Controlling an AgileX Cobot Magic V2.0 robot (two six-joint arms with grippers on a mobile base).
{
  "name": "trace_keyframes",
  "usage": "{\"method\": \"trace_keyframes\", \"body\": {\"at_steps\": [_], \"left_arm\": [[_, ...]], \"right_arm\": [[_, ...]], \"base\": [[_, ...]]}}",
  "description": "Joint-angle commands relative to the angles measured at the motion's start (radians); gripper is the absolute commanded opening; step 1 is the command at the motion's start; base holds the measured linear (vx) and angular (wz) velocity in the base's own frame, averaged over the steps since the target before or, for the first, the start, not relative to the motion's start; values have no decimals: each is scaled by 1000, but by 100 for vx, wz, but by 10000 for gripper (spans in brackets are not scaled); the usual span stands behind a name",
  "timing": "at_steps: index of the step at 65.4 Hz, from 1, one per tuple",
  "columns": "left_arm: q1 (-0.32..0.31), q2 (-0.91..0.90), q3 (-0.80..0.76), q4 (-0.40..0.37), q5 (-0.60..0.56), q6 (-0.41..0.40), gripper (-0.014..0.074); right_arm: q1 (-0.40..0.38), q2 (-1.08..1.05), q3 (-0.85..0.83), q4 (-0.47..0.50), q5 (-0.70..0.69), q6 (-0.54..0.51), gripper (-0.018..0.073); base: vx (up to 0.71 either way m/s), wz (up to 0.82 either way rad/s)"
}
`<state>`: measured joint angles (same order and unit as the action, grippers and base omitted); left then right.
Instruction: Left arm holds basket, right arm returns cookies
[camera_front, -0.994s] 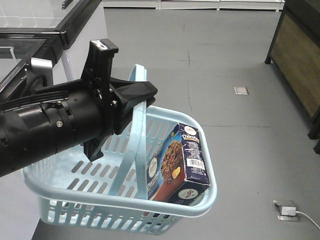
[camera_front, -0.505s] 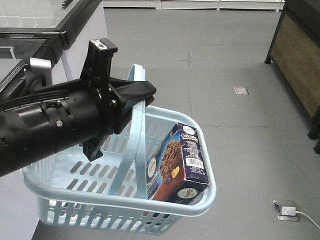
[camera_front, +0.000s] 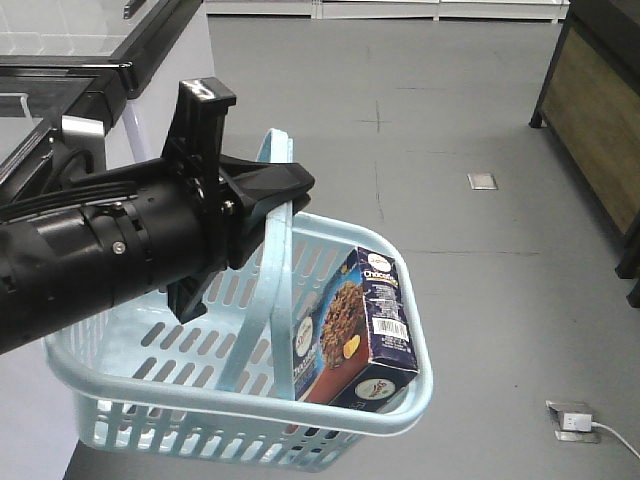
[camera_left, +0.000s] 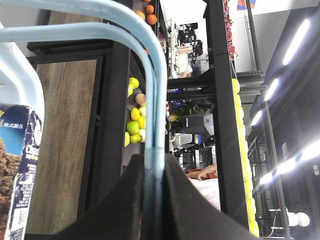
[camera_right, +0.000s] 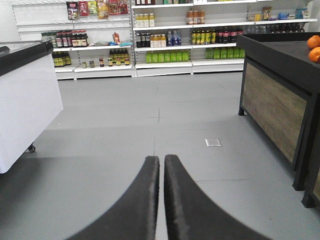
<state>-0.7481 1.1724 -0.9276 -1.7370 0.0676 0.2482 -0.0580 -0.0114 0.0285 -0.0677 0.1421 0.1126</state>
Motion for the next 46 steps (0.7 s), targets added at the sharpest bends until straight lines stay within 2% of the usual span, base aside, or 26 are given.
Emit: {"method": "trace_keyframes", "body": {"at_steps": [1,46], "left_arm": [[-4,-24,-44,-43,30,-3,-3],[-4,-24,-44,-43,30,-3,-3]], "right_arm": [[0,-13,18,-10,-75,-4,-3],[0,-13,18,-10,-75,-4,-3]], "base": [[0,0],[0,0]]}}
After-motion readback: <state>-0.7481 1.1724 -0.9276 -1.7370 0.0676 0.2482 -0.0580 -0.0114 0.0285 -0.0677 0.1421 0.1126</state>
